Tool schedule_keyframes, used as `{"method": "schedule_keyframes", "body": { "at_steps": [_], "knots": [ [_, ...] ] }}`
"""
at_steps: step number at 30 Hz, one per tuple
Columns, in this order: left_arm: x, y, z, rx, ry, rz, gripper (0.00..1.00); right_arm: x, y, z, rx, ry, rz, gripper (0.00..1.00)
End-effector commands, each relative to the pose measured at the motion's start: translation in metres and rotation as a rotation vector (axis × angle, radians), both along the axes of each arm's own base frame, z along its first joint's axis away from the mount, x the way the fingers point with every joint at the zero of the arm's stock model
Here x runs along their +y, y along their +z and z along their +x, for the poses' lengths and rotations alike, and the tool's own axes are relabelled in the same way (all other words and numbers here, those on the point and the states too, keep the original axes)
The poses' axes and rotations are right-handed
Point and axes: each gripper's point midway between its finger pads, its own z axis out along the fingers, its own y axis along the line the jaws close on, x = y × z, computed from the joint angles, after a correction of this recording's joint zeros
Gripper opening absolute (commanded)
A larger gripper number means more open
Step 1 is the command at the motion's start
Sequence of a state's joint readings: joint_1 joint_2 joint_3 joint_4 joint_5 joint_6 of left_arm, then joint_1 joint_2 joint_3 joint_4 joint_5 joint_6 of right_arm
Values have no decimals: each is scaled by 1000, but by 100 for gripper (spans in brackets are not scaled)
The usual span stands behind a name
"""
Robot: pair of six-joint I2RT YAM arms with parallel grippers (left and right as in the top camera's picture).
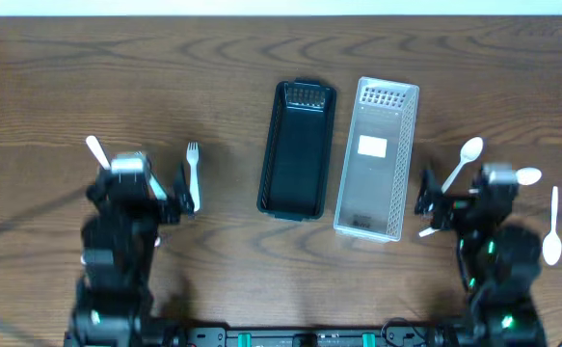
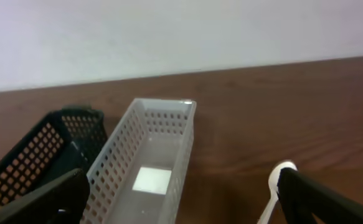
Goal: Pack container
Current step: 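Raise both grippers over the forks and spoons beside the trays, then lower the right gripper onto the upper white spoon and grasp it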
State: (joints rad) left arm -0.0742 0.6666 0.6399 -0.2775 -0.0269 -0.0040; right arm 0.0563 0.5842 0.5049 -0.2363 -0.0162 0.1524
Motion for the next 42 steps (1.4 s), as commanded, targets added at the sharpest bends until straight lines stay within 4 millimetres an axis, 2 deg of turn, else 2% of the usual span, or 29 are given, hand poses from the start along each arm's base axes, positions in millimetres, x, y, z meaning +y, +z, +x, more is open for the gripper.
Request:
{"method": "schedule_keyframes", "body": {
  "at_steps": [1, 6, 8, 12, 13, 15, 17, 18, 20, 22, 23, 26, 28, 33, 38, 42],
  "knots": [
    [1, 3, 23, 151, 18, 12, 98, 6, 17, 24, 123, 39, -11, 99],
    [2, -7, 37, 466, 25, 37, 98, 4, 14, 46, 495, 75, -96, 99],
    [3, -10, 38, 540, 29, 43, 98, 4, 14, 54, 580, 80, -101, 99],
    [5, -17, 43, 585, 34, 46, 98, 4, 10, 71, 646, 88, -115, 99],
    [6, -18, 43, 588, 37, 44, 98, 2, 6, 74, 650, 90, -131, 84],
    [7, -21, 44, 597, 40, 44, 98, -10, -3, 81, 673, 21, -152, 41],
    [9, -24, 43, 609, 46, 43, 98, -27, -14, 86, 707, -77, -162, 23],
    [10, -25, 42, 617, 49, 42, 92, -32, -20, 87, 725, -97, -167, 20],
    [12, -29, 40, 637, 56, 41, 76, -40, -36, 93, 767, -115, -167, 20],
    [13, -34, 38, 659, 59, 42, 64, -44, -53, 97, 812, -119, -161, 13],
    [14, -35, 38, 666, 59, 42, 61, -43, -64, 99, 840, -112, -155, 10],
    [14, -40, 38, 684, 59, 43, 35, -37, -98, 103, 928, -82, -141, 6],
    [14, -42, 38, 690, 59, 44, 25, -31, -117, 106, 972, -56, -122, 1],
    [14, -43, 39, 694, 59, 44, 13, -10, -148, 114, 1018, 38, -26, 1],
    [14, -43, 39, 693, 59, 44, 13, 16, -155, 121, 997, 175, 57, 4],
    [14, -43, 39, 694, 59, 44, 13, 24, -159, 122, 998, 220, 86, 5]
  ]
}}
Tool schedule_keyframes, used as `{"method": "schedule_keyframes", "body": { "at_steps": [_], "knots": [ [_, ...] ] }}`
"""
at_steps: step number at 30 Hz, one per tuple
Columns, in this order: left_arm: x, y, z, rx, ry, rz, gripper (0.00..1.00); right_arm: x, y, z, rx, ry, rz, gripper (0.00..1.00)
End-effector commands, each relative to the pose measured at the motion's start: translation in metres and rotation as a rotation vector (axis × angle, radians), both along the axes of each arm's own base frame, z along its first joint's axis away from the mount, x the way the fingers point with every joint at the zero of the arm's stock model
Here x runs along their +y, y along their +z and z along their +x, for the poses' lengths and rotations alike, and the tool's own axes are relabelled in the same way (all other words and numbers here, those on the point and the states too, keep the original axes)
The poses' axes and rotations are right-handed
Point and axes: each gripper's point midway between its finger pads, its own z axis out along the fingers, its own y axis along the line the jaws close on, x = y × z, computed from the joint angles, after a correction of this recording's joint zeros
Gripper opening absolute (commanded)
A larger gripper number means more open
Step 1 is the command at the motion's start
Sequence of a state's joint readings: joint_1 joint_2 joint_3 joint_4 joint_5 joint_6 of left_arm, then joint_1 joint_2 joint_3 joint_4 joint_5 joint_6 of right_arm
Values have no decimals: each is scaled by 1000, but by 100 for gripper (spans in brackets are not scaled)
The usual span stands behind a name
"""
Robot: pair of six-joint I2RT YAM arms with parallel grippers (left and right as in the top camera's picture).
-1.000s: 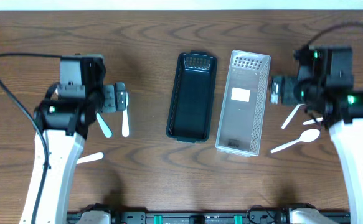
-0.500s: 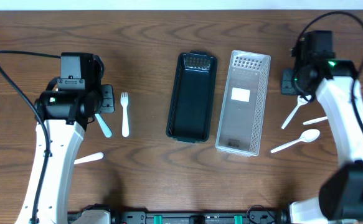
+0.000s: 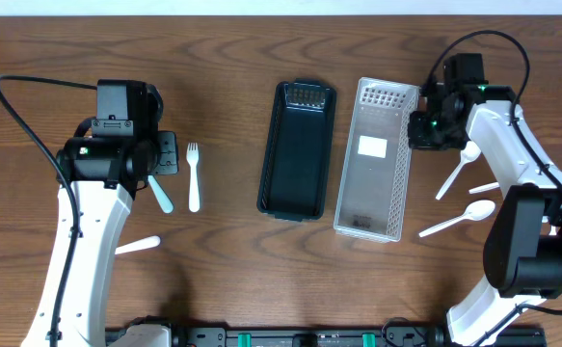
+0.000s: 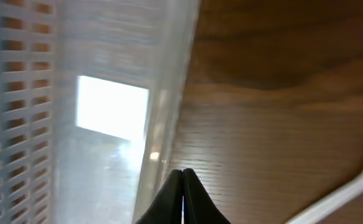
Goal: Pack container
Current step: 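Lower the right gripper onto the upper white spoon and grasp it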
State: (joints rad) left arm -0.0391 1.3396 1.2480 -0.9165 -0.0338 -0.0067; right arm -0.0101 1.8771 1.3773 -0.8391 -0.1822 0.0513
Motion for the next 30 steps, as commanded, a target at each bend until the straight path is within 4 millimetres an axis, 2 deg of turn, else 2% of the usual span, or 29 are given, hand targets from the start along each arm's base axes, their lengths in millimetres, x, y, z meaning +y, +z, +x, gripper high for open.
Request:
{"method": "schedule_keyframes", "body": {
  "at_steps": [1, 8, 26, 28, 30],
  "knots": [
    [4, 4, 3, -9, 16, 8, 13, 17, 1, 5, -9, 57, 95, 4],
    [4, 4, 3, -10, 16, 8, 13, 47, 13, 7, -60, 178, 259, 4],
    [4, 4, 3, -9, 16, 8, 15, 62, 17, 10, -86, 212, 286, 4],
    [4, 4, 3, -9, 16, 8, 29, 57, 15, 11, -84, 204, 258, 6],
    [4, 4, 3, -10, 16, 8, 35, 43, 9, 12, -64, 143, 185, 6]
  ]
}}
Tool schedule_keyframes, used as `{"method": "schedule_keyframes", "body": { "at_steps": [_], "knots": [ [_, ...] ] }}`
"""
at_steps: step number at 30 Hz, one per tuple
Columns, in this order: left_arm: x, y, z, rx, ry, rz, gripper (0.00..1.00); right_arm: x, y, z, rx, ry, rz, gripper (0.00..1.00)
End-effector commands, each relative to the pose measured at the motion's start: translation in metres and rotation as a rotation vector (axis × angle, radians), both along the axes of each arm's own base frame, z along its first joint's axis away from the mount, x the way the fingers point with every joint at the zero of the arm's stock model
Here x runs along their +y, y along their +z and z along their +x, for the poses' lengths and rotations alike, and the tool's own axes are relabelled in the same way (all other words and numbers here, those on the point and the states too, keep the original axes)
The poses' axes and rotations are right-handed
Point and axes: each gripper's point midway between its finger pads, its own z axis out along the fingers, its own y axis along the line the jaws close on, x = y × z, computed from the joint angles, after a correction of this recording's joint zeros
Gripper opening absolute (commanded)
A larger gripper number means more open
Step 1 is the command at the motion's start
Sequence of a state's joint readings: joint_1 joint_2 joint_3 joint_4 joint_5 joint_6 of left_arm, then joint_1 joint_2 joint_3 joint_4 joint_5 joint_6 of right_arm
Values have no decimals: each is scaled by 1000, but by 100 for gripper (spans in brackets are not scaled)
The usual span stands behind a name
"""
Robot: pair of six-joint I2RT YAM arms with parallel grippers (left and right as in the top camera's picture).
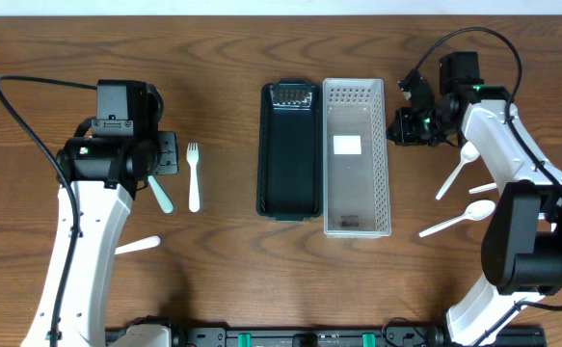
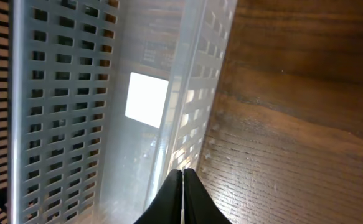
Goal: Pack container
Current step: 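Lower the right gripper onto the upper white spoon and grasp it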
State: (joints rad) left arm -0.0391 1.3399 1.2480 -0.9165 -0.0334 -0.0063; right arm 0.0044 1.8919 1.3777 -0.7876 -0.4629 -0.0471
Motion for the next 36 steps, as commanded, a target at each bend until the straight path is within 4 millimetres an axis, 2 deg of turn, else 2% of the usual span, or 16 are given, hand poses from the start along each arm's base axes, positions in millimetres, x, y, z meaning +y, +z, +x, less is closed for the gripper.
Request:
{"method": "schedule_keyframes", "body": {
  "at_steps": [1, 2, 3, 4, 5, 7, 10, 13, 16, 21, 30, 36],
  "knots": [
    [4, 4, 3, -10, 17, 8, 38, -21, -7, 7, 23, -105, -113, 8],
    [4, 4, 3, -10, 17, 8, 42, -30, -7, 7, 35, -161, -149, 12],
    [4, 4, 3, -9, 17, 8, 53, -41, -7, 8, 42, -216, -187, 26],
    [4, 4, 3, -10, 17, 8, 59, -49, -4, 8, 45, -259, -216, 38],
    [4, 4, 3, -10, 17, 8, 62, -59, 0, 8, 47, -313, -246, 41],
    [4, 4, 3, -10, 17, 8, 64, -83, 13, 8, 46, -427, -309, 39],
    [4, 4, 3, -10, 17, 8, 72, -111, 32, 5, 43, -579, -355, 59],
    [4, 4, 3, -10, 17, 7, 72, -130, 33, -5, 91, -719, -362, 59],
    [4, 4, 3, -10, 17, 7, 72, -153, 19, -20, 171, -859, -410, 67],
    [4, 4, 3, -10, 17, 7, 72, -169, -7, -31, 265, -898, -431, 66],
    [4, 4, 3, -10, 17, 7, 73, -167, -67, -44, 436, -856, -464, 66],
    [4, 4, 3, -10, 17, 8, 73, -166, -85, -48, 476, -845, -474, 61]
  ]
}}
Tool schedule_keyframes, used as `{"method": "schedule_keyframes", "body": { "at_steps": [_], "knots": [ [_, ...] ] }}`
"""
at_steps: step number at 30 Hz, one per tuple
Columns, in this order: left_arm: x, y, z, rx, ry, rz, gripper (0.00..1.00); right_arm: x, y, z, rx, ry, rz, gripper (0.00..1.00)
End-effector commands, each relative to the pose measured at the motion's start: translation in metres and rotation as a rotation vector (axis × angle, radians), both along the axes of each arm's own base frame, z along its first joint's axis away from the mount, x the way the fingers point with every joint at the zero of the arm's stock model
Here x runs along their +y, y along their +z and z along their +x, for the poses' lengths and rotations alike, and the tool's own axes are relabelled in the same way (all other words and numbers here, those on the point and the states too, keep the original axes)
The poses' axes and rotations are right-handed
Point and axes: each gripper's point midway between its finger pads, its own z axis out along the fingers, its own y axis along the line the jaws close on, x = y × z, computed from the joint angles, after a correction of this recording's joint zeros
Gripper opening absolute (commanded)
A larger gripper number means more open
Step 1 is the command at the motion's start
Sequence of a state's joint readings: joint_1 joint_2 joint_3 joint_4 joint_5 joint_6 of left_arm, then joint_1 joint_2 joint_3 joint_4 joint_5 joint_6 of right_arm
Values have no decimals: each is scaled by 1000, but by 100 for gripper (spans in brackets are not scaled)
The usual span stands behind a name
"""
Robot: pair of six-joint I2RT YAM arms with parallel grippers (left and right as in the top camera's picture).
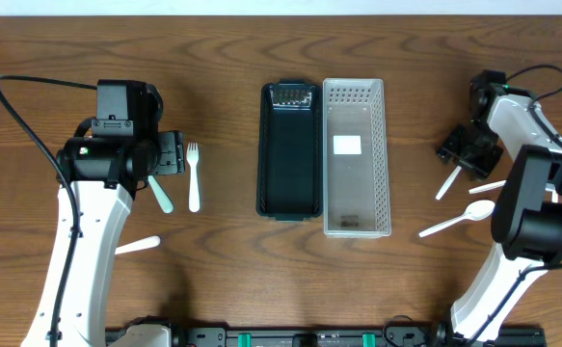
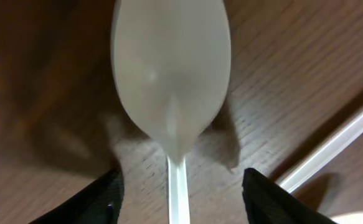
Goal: Pack container
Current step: 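Lower the right gripper onto the upper white spoon and grasp it, then carry the spoon with the right gripper into the white tray and release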
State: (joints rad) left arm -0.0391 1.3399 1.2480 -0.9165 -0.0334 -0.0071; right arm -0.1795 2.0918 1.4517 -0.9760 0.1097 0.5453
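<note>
Two long baskets lie side by side mid-table: a black basket [image 1: 288, 149] and a white perforated basket [image 1: 356, 159], both with no cutlery inside. My right gripper [image 1: 467, 152] [image 2: 180, 190] stands open low over a white spoon [image 2: 169, 68], one finger on each side of its handle. In the overhead view only that spoon's handle [image 1: 447, 183] shows. My left gripper [image 1: 170, 154] hangs just left of a white fork [image 1: 193, 178]; its jaws are hidden from above.
A second white spoon [image 1: 457, 220] and a thin white handle [image 1: 488, 186] [image 2: 330, 146] lie near the right gripper. Left of the baskets, a pale utensil [image 1: 160, 196] and another white one [image 1: 136, 245] lie by the left arm.
My right gripper was shut beside the white basket's right wall; now it is farther right, open and low over a spoon. The left gripper sits slightly closer to the fork.
Both arms were folded at the table's front, with the white basket skewed and apart from the black one. Then my shut right gripper was at the white basket's right wall. Later that basket lay straight against the black one. Now the right gripper straddles a spoon.
</note>
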Motion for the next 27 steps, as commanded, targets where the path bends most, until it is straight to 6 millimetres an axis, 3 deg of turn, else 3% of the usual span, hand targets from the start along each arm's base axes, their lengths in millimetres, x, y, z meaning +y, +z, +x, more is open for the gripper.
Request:
{"method": "schedule_keyframes", "body": {
  "at_steps": [1, 6, 18, 24, 27],
  "knots": [
    [4, 4, 3, -10, 16, 8, 73, -3, -9, -5, 31, -18, -8, 59],
    [4, 4, 3, -10, 16, 8, 73, -3, -9, -4, 25, -18, -10, 36],
    [4, 4, 3, -9, 16, 8, 73, -2, -9, -3, 26, 8, -4, 3],
    [4, 4, 3, -9, 16, 8, 73, 7, -8, 9, -16, 85, 40, 1],
    [4, 4, 3, -9, 16, 8, 73, 20, 10, 27, -84, 158, 82, 1]
  ]
}}
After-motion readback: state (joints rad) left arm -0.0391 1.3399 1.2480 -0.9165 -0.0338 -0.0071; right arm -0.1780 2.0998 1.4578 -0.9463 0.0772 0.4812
